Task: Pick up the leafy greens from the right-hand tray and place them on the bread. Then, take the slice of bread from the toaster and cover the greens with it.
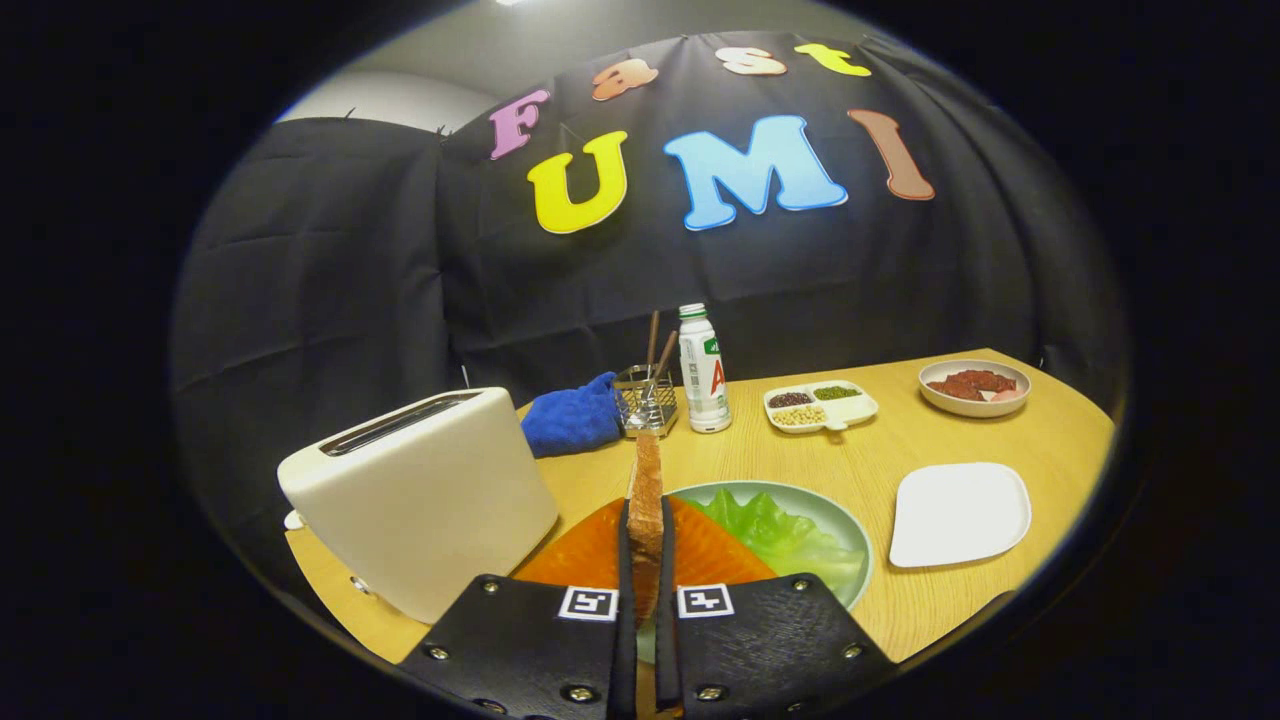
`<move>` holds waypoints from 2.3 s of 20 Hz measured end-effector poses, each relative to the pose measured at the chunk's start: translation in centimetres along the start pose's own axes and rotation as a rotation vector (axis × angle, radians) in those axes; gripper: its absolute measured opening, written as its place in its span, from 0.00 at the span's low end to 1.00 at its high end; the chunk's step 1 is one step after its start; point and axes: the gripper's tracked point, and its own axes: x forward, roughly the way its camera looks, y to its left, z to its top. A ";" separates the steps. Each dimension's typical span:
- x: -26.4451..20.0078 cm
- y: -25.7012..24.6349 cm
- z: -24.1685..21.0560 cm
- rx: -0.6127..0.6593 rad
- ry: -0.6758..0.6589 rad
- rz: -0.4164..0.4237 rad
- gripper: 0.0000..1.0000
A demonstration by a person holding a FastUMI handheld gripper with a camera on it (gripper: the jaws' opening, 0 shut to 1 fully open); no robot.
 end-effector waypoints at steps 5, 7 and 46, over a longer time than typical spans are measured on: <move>0.4 -2.2 0.0 0.003 -0.003 -0.031 0.18; 0.7 -2.7 -0.1 -0.004 -0.003 -0.036 0.18; -7.0 -21.3 6.3 -0.203 -0.073 -0.350 0.44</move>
